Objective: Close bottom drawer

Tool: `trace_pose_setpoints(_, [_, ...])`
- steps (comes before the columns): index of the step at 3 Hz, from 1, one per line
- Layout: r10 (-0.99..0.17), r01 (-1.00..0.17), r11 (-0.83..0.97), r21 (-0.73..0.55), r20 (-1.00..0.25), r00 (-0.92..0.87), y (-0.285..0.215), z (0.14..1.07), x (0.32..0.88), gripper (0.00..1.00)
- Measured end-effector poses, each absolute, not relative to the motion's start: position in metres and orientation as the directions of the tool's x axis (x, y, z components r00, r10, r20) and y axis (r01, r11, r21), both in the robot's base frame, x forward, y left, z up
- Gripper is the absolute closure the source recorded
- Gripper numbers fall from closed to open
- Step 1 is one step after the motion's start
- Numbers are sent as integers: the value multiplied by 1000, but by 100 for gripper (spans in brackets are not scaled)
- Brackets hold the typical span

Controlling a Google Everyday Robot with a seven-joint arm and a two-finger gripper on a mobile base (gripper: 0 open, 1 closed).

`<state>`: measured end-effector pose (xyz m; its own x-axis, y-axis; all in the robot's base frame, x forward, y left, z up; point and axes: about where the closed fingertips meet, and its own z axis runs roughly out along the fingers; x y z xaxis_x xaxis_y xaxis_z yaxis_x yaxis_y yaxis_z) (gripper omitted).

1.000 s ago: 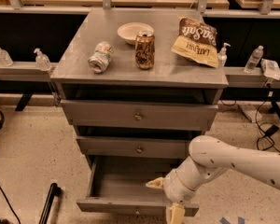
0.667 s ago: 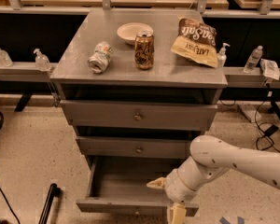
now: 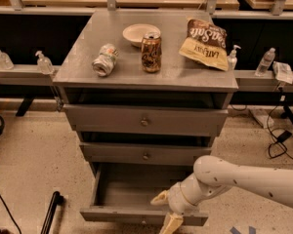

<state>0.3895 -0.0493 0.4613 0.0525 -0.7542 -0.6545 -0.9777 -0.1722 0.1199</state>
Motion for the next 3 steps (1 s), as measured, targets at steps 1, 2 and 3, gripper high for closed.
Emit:
trace_pose_setpoints(1, [-775, -980, -176, 91, -626, 81, -42, 418, 403, 56])
trace_pose_setpoints(2, [-778, -975, -203, 87, -619, 107, -44, 379, 411, 78])
trace_pose_setpoints(3, [-776, -973, -213, 91, -621, 111, -44, 364, 413, 99])
